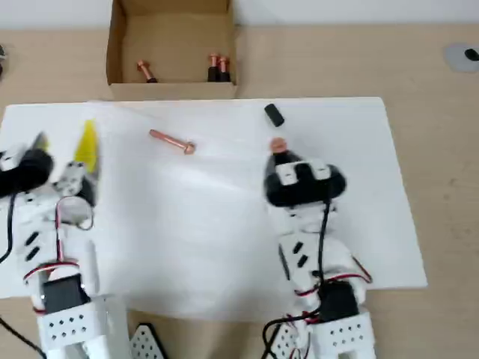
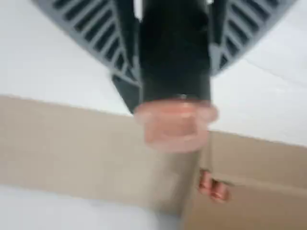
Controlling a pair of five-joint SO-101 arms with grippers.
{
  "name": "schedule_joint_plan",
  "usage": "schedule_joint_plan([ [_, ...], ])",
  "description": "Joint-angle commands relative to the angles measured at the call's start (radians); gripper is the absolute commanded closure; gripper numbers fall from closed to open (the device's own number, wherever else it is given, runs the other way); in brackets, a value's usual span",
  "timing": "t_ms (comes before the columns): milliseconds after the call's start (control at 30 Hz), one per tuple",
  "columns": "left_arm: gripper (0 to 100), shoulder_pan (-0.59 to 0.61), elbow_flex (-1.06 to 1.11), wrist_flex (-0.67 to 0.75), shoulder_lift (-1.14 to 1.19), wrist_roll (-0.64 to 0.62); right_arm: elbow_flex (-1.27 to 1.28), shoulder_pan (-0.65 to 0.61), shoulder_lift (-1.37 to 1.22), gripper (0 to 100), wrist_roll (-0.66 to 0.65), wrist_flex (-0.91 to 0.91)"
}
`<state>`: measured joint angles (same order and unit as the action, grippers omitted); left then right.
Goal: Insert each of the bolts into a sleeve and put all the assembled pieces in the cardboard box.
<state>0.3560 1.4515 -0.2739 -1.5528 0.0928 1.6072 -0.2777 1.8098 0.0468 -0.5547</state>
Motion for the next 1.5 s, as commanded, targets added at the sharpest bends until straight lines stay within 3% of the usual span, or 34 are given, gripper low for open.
schedule_joint_plan([
  [0, 88, 0.037, 0.075, 0.014, -0.031, 0.003, -0.128, 0.025, 0.105, 98.8, -0.052, -0.055],
  [167, 89, 0.058, 0.143, 0.012, -0.134, 0.0, -0.271, 0.025, -0.048, 98.8, -0.106, -0.104],
  [300, 89, 0.066, 0.249, 0.003, -0.234, 0.005, -0.441, 0.025, -0.306, 98.8, -0.106, -0.101],
  [533, 89, 0.095, 0.242, -0.094, -0.269, 0.0, -0.739, 0.025, -0.779, 98.8, -0.106, -0.127],
  [700, 89, 0.089, 0.242, -0.206, -0.269, 0.0, -0.995, 0.025, -1.096, 98.8, -0.106, -0.275],
  [967, 89, 0.054, 0.242, -0.52, -0.268, -0.002, -1.498, 0.025, -1.596, 98.8, -0.106, -0.489],
  [1333, 89, 0.023, 0.242, -0.614, -0.266, 0.008, -2.17, 0.027, -2.157, 98.8, -0.106, -0.865],
  [1467, 89, 0.023, 0.242, -0.618, -0.266, 0.089, -2.433, 0.027, -2.324, 98.8, -0.121, -1.019],
])
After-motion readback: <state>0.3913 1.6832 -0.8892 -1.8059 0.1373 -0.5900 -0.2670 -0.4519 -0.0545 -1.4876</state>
